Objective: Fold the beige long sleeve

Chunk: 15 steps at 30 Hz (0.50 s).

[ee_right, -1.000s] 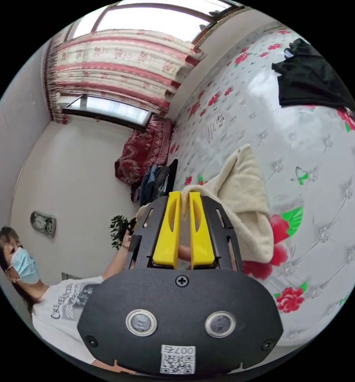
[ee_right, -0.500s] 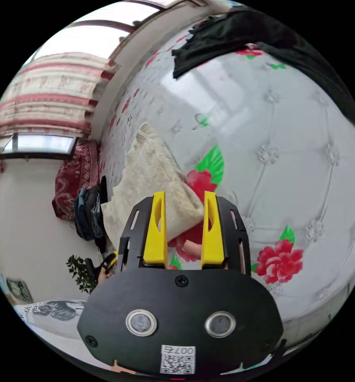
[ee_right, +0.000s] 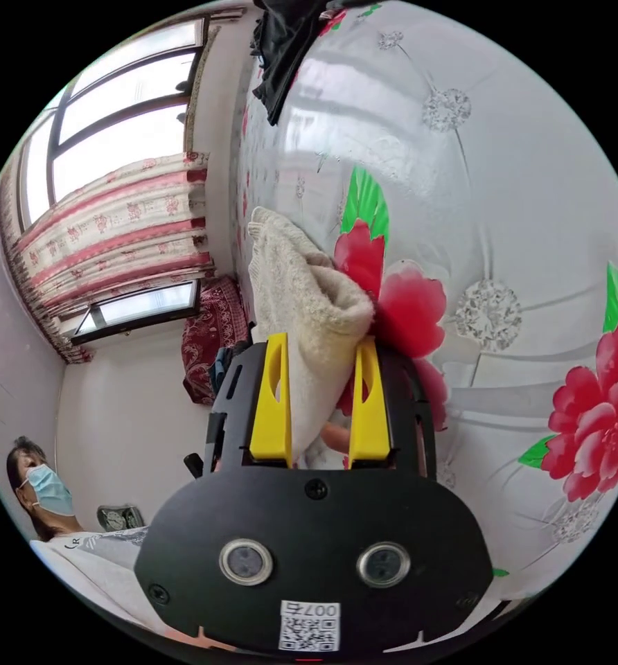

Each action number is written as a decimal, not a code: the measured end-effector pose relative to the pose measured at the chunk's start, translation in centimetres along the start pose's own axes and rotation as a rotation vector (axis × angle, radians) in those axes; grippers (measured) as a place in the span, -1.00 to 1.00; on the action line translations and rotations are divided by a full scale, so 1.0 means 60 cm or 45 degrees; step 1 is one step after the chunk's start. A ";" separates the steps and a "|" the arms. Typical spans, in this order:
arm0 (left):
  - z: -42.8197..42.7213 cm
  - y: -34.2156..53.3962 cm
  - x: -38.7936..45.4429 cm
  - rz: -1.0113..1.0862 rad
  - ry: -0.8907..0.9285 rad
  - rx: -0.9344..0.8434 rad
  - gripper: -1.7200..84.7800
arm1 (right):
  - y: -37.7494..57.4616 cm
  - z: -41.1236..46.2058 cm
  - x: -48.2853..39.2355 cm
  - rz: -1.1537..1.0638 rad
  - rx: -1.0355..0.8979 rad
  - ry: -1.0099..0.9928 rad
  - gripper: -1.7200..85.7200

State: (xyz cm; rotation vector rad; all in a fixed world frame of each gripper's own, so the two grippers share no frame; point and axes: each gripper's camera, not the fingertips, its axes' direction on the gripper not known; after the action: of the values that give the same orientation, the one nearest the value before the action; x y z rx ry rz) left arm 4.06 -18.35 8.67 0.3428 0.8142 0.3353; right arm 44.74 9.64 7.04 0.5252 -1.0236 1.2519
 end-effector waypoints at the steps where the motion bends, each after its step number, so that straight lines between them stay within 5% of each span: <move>1: 0.022 -0.006 0.017 0.051 0.021 -0.029 -0.76 | 0.000 0.000 0.006 0.011 0.003 -0.003 -0.78; 5: 0.202 -0.012 0.070 0.181 -0.039 -0.434 -0.72 | 0.008 0.011 0.030 0.060 -0.014 -0.021 -0.83; 10: 0.201 -0.012 0.069 0.228 -0.047 -0.440 -0.75 | 0.028 0.009 -0.008 -0.055 0.022 0.024 -0.88; 15: 0.097 0.027 0.029 0.076 -0.042 -0.331 -0.70 | 0.059 0.076 -0.213 -0.583 -0.196 0.289 -0.91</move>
State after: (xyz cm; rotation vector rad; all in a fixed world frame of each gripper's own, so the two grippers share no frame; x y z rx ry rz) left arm 9.30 -17.16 11.97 0.1293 0.7190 0.4843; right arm 40.14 0.30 -2.37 0.4540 -0.7467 0.7977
